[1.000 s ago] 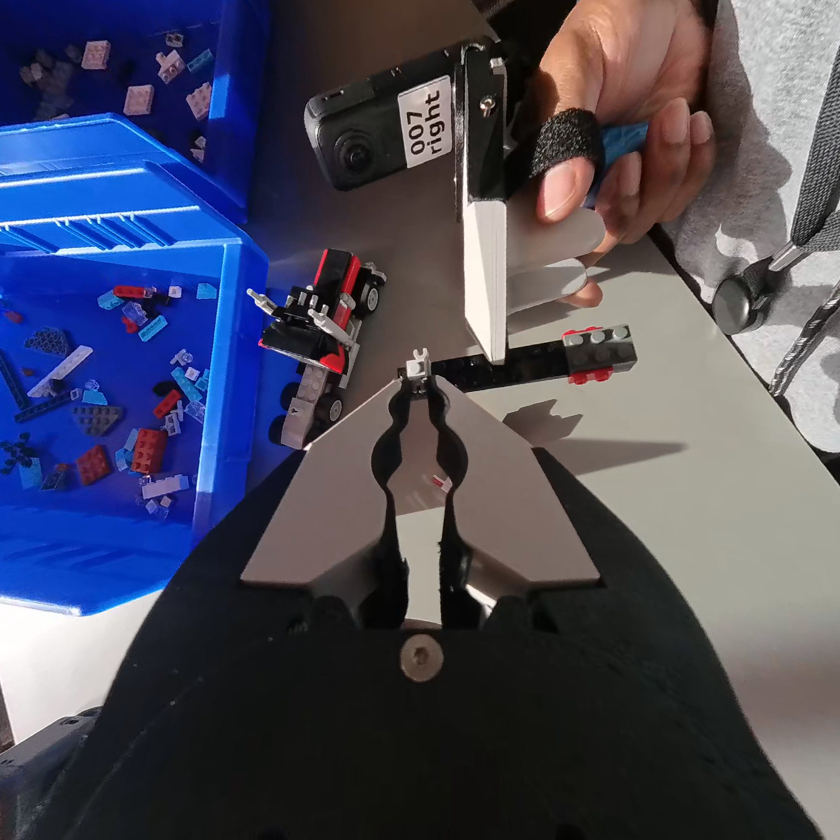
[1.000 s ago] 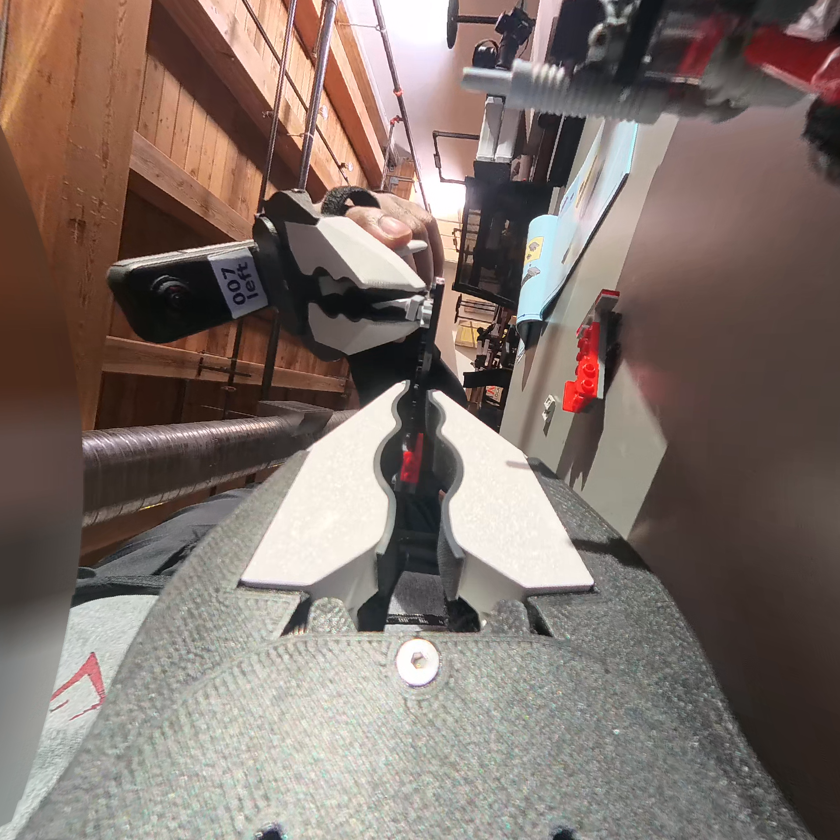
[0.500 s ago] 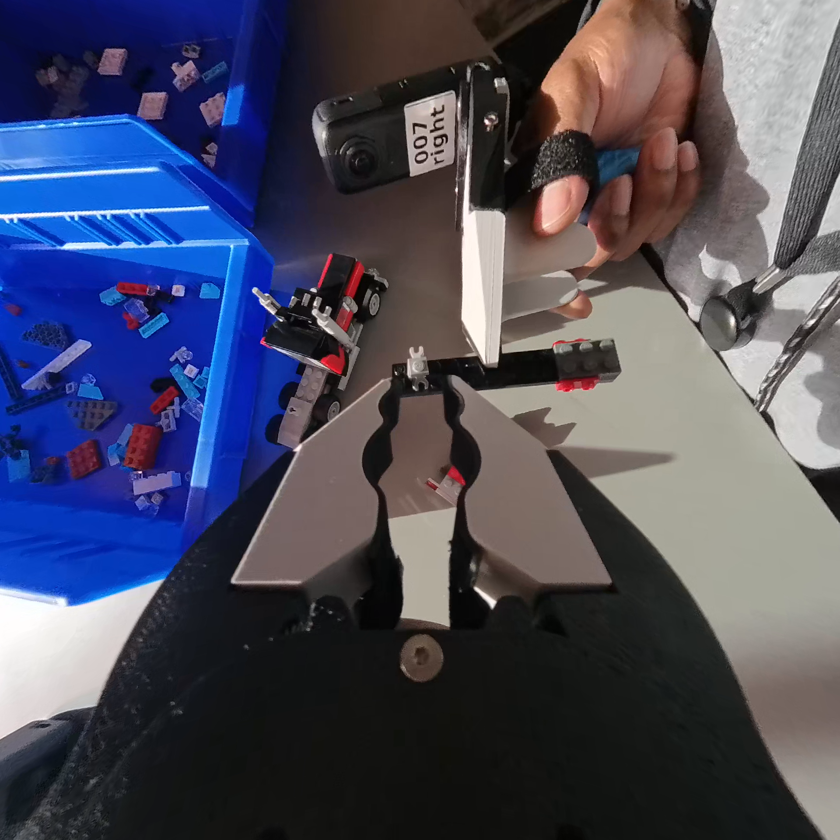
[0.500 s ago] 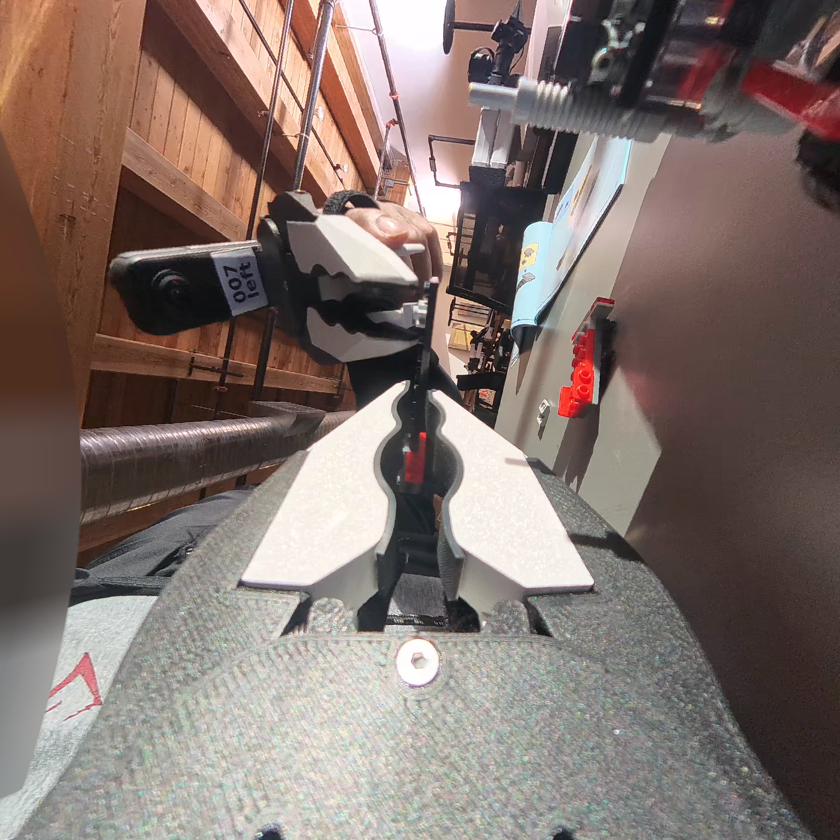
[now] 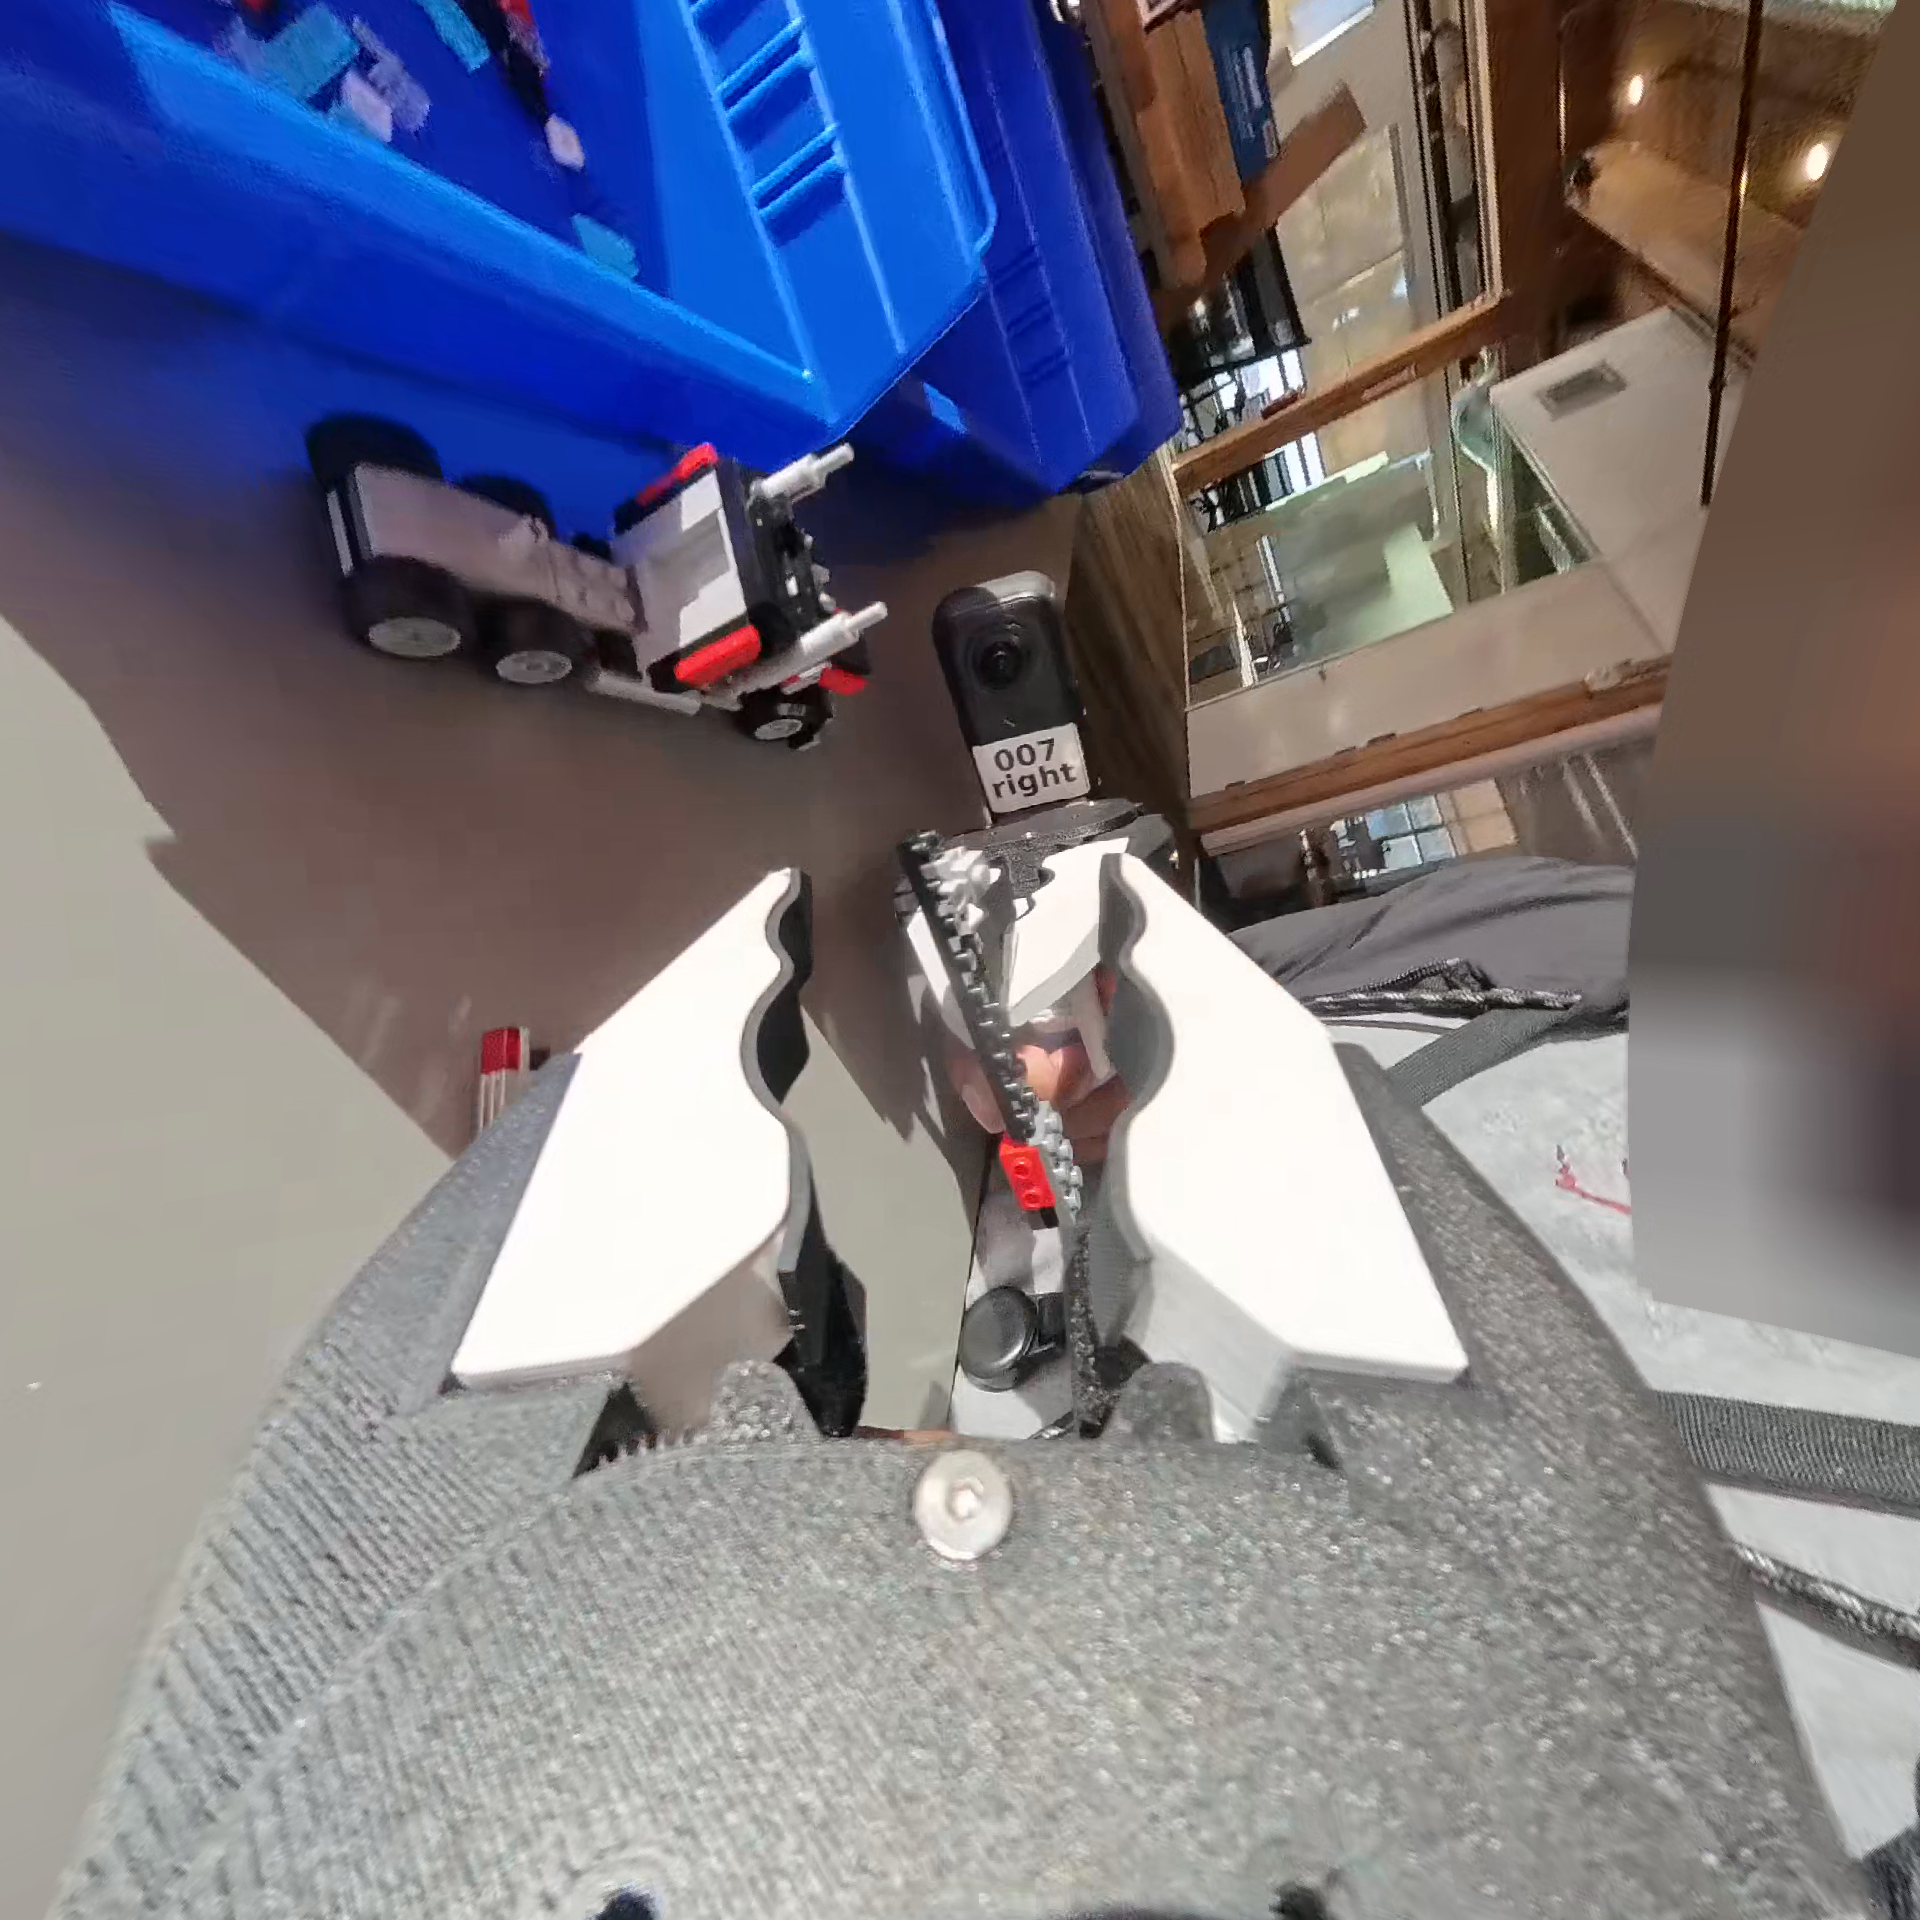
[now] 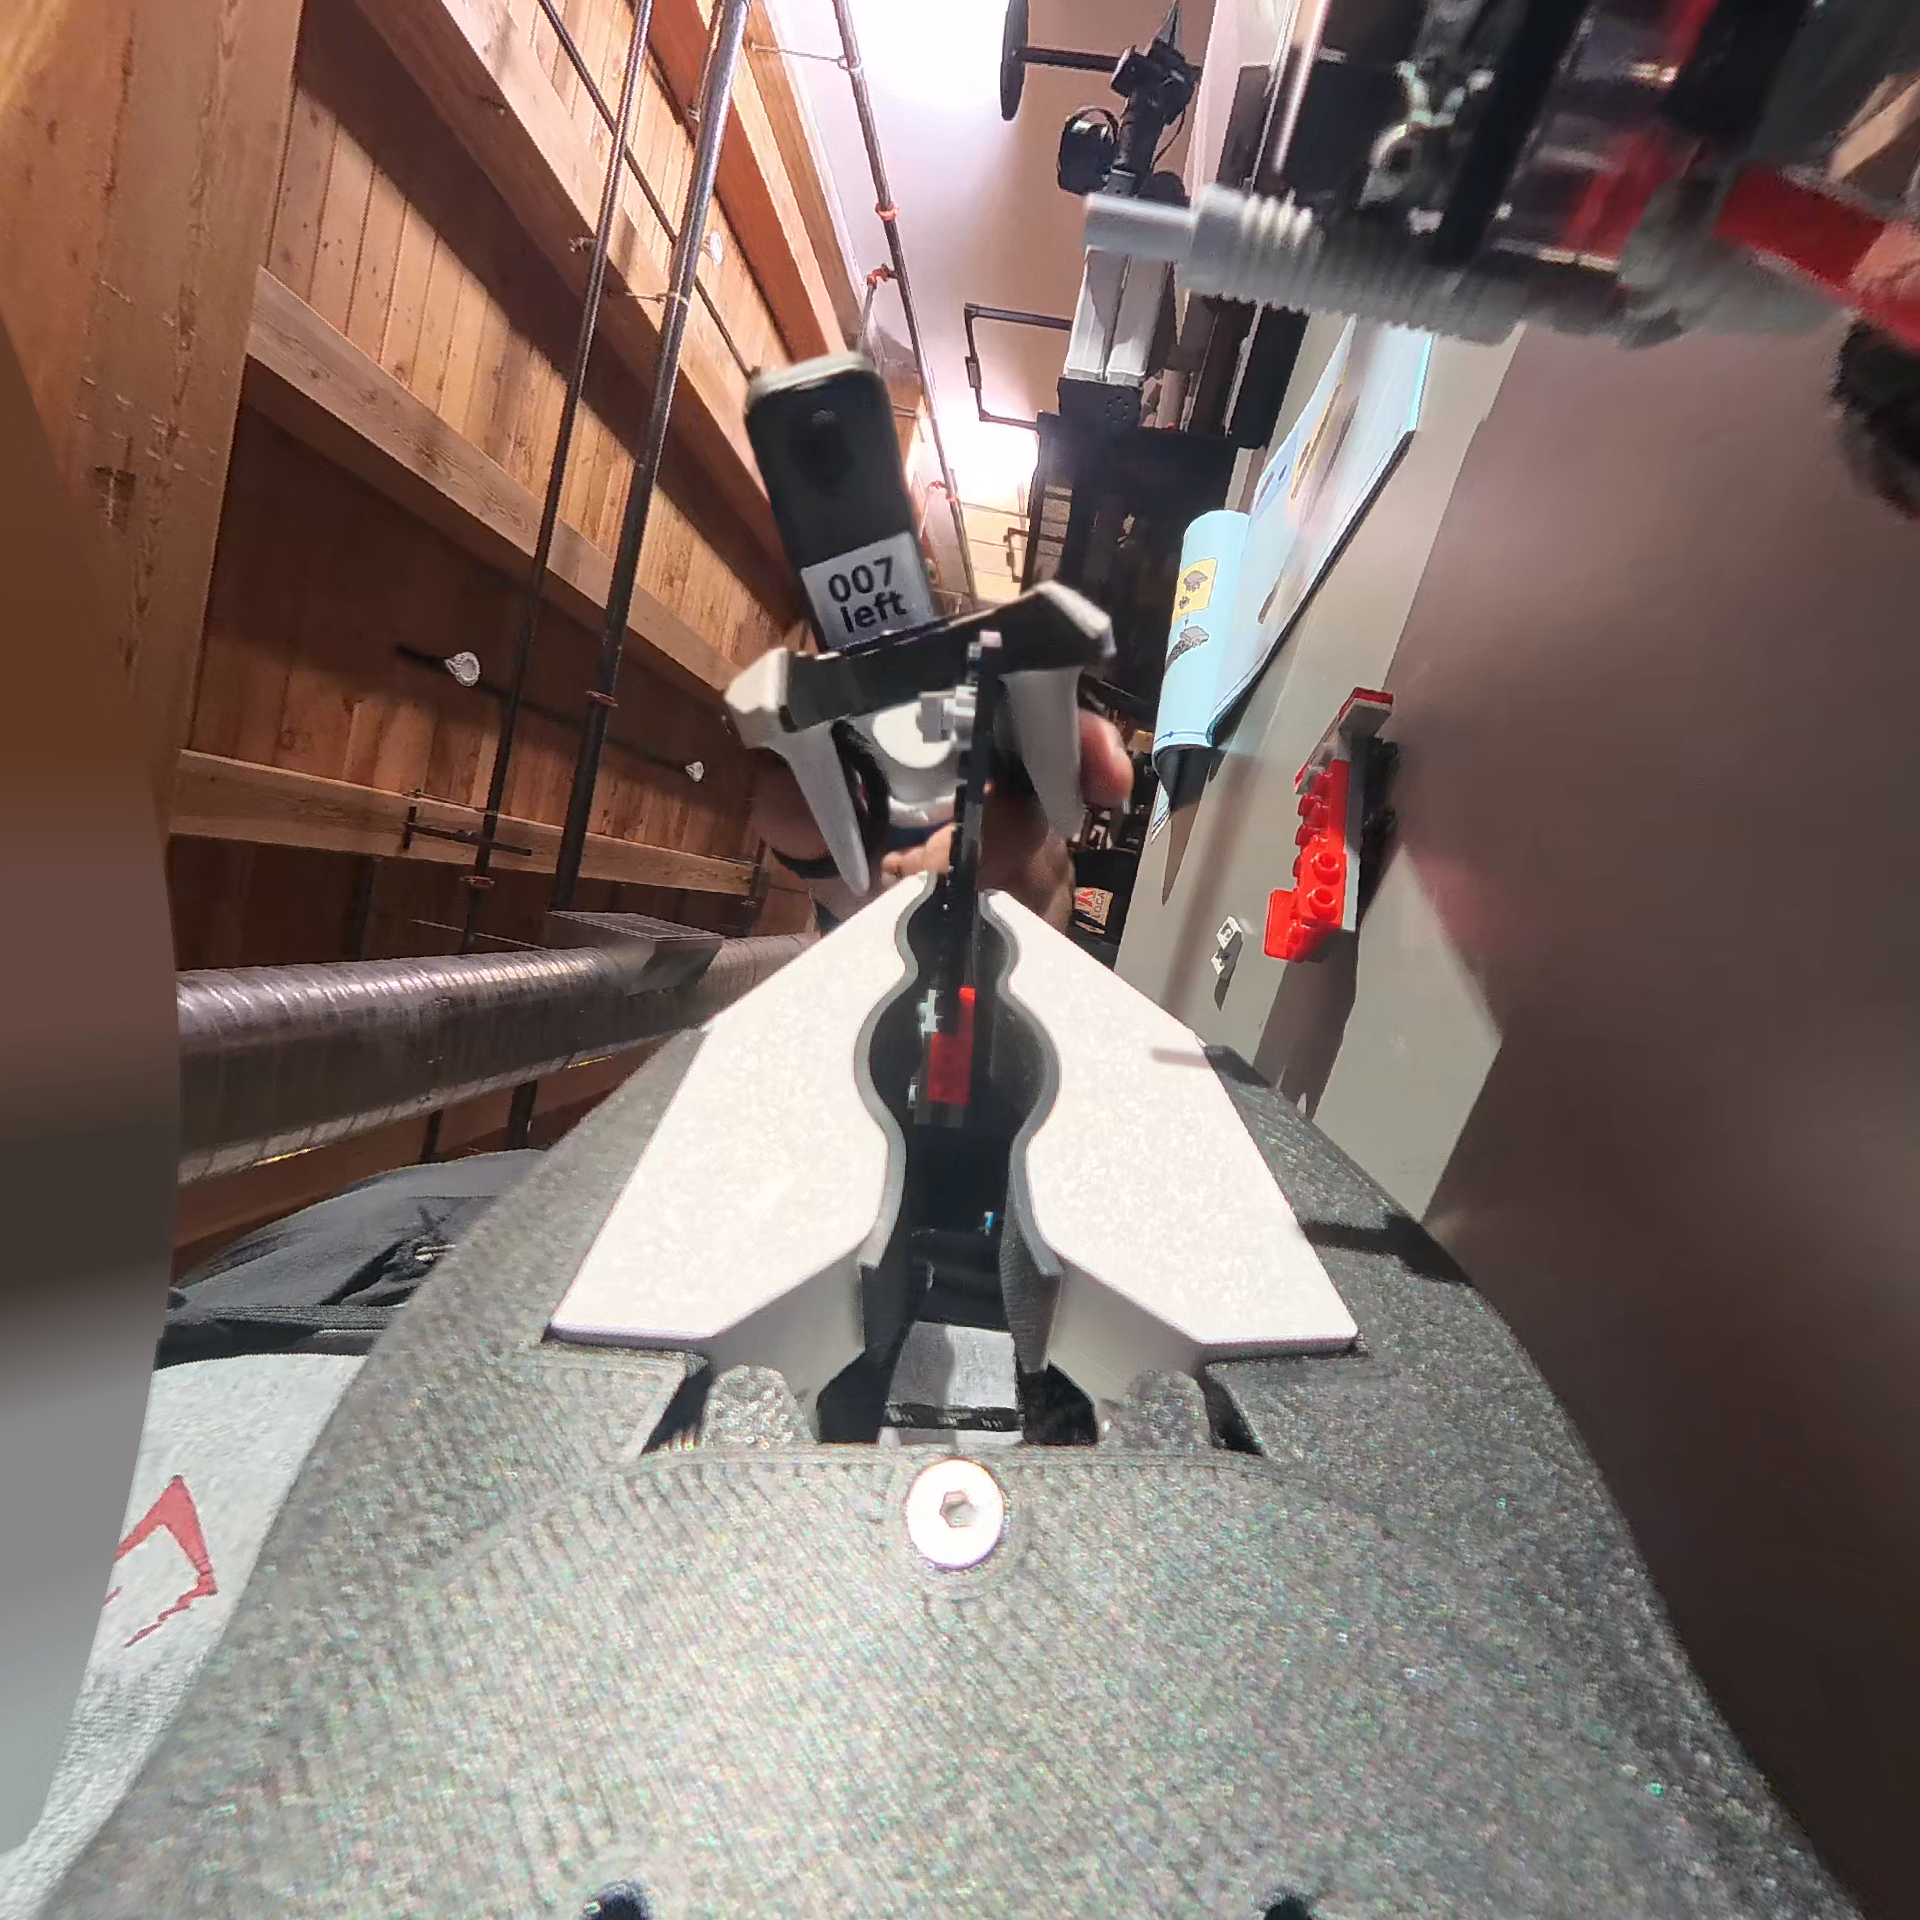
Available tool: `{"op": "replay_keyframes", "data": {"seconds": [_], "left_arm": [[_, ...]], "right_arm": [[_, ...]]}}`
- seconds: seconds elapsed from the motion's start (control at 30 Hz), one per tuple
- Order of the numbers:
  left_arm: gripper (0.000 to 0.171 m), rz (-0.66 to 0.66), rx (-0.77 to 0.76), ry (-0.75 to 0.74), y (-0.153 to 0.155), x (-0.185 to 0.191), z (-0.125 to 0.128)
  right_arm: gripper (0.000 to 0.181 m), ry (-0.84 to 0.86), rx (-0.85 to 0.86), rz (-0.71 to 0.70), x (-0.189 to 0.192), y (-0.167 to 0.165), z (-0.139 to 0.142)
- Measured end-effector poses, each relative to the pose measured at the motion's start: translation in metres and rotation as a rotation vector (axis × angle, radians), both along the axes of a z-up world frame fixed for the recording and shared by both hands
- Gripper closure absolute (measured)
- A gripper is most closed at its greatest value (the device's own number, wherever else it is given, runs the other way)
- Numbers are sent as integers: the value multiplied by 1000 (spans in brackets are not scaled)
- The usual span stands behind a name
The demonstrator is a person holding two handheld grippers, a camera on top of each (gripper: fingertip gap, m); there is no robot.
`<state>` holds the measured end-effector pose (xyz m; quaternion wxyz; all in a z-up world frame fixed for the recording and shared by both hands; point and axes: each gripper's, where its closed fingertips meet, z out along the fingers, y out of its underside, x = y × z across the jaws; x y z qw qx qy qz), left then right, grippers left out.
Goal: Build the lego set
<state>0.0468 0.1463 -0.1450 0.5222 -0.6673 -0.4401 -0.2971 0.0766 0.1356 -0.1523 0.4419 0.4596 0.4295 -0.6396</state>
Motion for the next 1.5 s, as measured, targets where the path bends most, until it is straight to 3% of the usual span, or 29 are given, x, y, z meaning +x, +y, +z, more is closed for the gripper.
{"op": "replay_keyframes", "data": {"seconds": [0.6, 1.5], "left_arm": [[155, -10, 37, -76, 8, 4, -6], [161, -98, 82, -107, 1, 10, 0]], "right_arm": [[176, 10, 0, 0, 0, 0, 0], [175, 42, 24, 28, 5, -5, 0]]}}
